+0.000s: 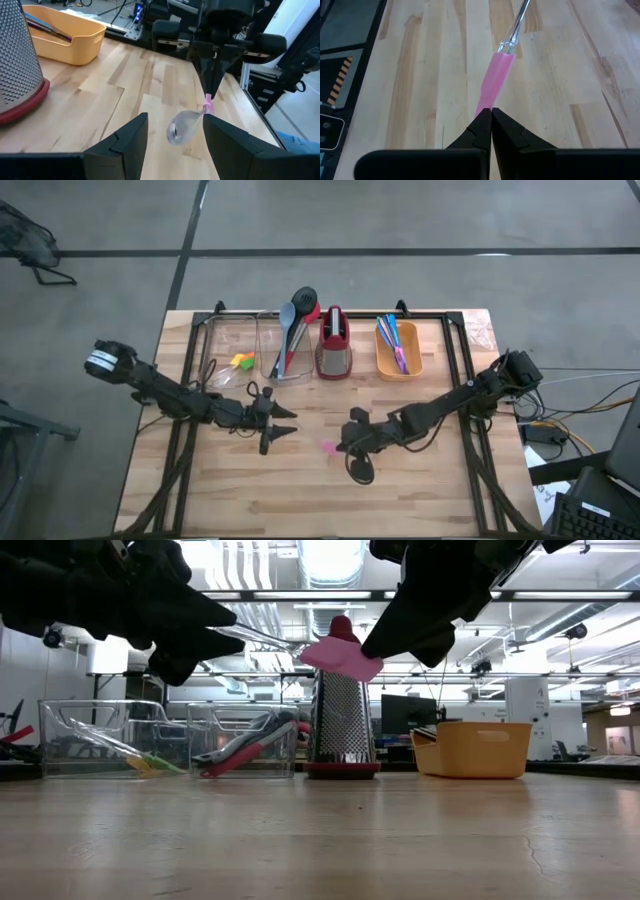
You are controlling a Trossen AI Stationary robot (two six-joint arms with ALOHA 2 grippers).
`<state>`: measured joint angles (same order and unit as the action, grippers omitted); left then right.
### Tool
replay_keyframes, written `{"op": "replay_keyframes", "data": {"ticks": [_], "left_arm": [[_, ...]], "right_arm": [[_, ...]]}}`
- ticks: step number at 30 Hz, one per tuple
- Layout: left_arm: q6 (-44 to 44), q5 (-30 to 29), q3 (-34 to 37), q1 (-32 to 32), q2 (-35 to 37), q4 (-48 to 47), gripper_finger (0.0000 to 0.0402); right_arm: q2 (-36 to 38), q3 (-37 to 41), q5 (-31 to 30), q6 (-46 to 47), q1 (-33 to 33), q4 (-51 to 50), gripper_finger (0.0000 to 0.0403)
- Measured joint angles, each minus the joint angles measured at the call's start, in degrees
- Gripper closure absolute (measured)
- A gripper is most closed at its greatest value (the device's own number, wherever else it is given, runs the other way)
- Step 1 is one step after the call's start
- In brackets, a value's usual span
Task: Pick & Place Kitchen Items
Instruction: Put the pink spatula into the left transparent bin
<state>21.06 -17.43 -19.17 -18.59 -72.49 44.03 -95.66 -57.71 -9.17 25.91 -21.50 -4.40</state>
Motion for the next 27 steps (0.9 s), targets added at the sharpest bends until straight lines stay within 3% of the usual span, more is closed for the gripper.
{"op": "replay_keyframes", "data": {"ticks": [9, 24, 27], "left_arm": [[0.0, 0.9, -0.9, 0.0, -0.4, 0.0, 0.0222], [-2.0, 3.1, -0.8, 0.3, -0.4, 0.4, 0.0373], [-2.7, 3.1, -0.8, 0.3, -0.4, 1.0, 0.0386]], "right_arm": [[0.0, 0.0, 0.0, 0.0, 0.0, 0.0, 0.0395], [0.0, 0.0, -0.2, 0.0, 0.0, -0.2, 0.0395], [0.0, 0.0, -0.2, 0.2, 0.1, -0.1, 0.0392]]}}
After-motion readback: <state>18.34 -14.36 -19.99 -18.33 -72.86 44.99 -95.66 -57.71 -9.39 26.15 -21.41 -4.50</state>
